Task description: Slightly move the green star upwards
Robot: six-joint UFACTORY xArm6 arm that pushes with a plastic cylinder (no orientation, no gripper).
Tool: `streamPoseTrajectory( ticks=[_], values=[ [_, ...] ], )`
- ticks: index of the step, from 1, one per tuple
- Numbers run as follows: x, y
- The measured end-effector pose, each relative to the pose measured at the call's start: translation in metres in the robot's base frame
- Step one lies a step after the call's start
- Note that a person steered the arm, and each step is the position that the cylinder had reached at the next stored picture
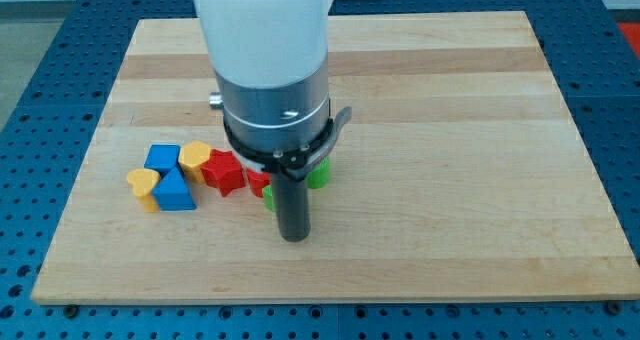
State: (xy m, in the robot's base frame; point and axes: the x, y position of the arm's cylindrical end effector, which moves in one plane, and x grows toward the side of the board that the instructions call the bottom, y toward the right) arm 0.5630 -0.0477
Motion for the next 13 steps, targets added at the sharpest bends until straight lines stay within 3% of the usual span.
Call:
streamPoseTrajectory(
  ticks=[2, 6, 9, 11, 13],
  values=[
    [0.008, -0.045],
    [-0.015, 0.016],
    [0.001, -0.042],
    [-0.009, 0.011],
    [-0.025, 0.012]
  ],
)
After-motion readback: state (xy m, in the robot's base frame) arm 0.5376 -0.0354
